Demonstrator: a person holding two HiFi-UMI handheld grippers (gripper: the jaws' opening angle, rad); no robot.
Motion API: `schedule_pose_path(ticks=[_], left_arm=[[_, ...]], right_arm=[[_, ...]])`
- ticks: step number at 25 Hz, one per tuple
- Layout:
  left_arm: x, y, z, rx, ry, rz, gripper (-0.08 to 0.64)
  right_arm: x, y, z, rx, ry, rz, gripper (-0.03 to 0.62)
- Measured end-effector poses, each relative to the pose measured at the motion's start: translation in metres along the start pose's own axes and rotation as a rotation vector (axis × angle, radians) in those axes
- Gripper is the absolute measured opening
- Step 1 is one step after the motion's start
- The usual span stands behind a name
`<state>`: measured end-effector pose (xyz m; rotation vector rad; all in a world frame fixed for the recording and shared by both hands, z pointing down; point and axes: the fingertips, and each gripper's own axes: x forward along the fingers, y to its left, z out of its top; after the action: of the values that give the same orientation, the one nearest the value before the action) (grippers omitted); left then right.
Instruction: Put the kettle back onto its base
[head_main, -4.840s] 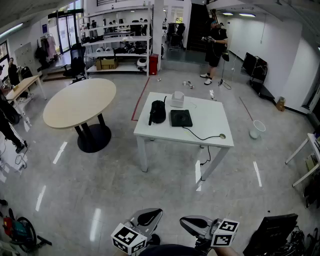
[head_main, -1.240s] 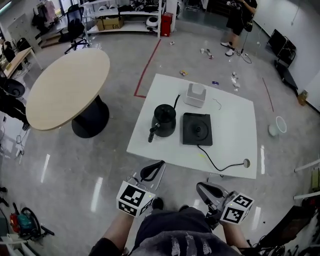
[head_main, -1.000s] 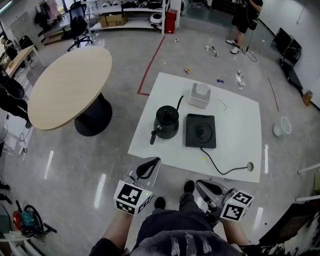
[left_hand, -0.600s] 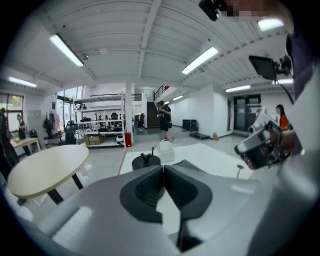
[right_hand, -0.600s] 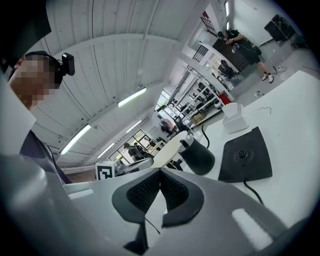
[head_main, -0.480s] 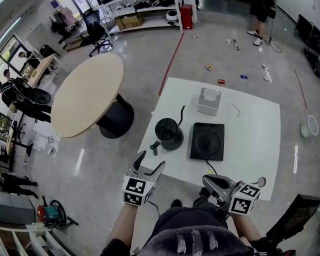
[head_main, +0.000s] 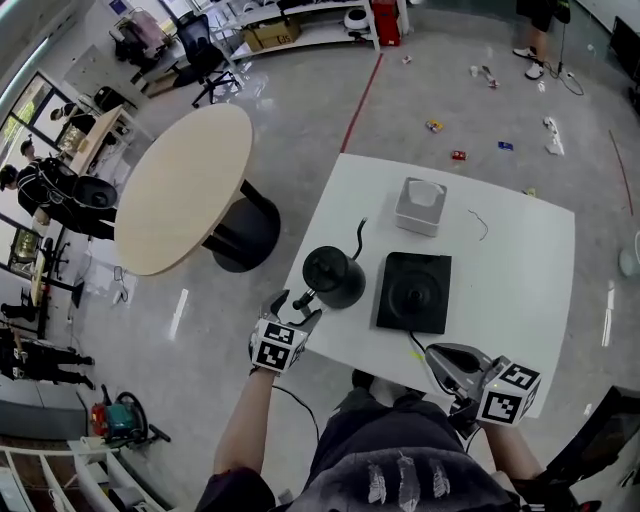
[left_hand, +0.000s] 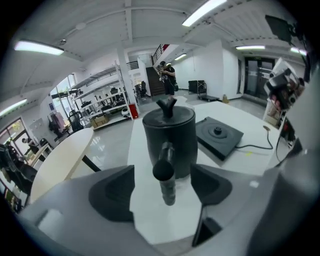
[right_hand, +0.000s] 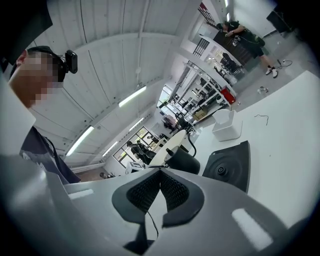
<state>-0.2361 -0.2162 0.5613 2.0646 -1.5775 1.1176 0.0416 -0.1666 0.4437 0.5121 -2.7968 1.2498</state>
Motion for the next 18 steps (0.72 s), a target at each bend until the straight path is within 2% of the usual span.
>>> schedule_pose_path(ticks=[2,4,7,9,10,14,18], left_arm=[[0.013,0.000,0.000,0.043,0.003,-0.024,0.336],[0.027,-0.002,-0.001,0.049,-0.010,-0.071,0.308],[0.042,-0.013,-0.003,0.030,-0.049,-0.197,0.249],[0.043,-0.018,-0.004,0.014,-0.085,-0.280,0.169],[0.042,-0.017,-0.002,0.004,-0.106,-0.307,0.157],[0.039,-0.014,0.000,-0.019,-0.145,-0.369,0.071],[0.038,-0.011,0.001,-0.001,-0.151,-0.408,0.067]], right_arm=[[0.002,-0.005,0.001,0.003,0.004,-0.017,-0.002],[0.008,-0.011,0.000,-0.001,0.013,-0.040,-0.002],[0.019,-0.017,0.001,0.003,0.006,-0.087,-0.002],[0.029,-0.014,0.005,0.007,-0.011,-0.115,-0.002],[0.035,-0.013,0.007,0.006,-0.015,-0.129,-0.002],[0.055,-0.006,0.013,-0.008,0.000,-0.173,-0.002],[0.070,-0.001,0.017,-0.024,0.003,-0.192,0.000]])
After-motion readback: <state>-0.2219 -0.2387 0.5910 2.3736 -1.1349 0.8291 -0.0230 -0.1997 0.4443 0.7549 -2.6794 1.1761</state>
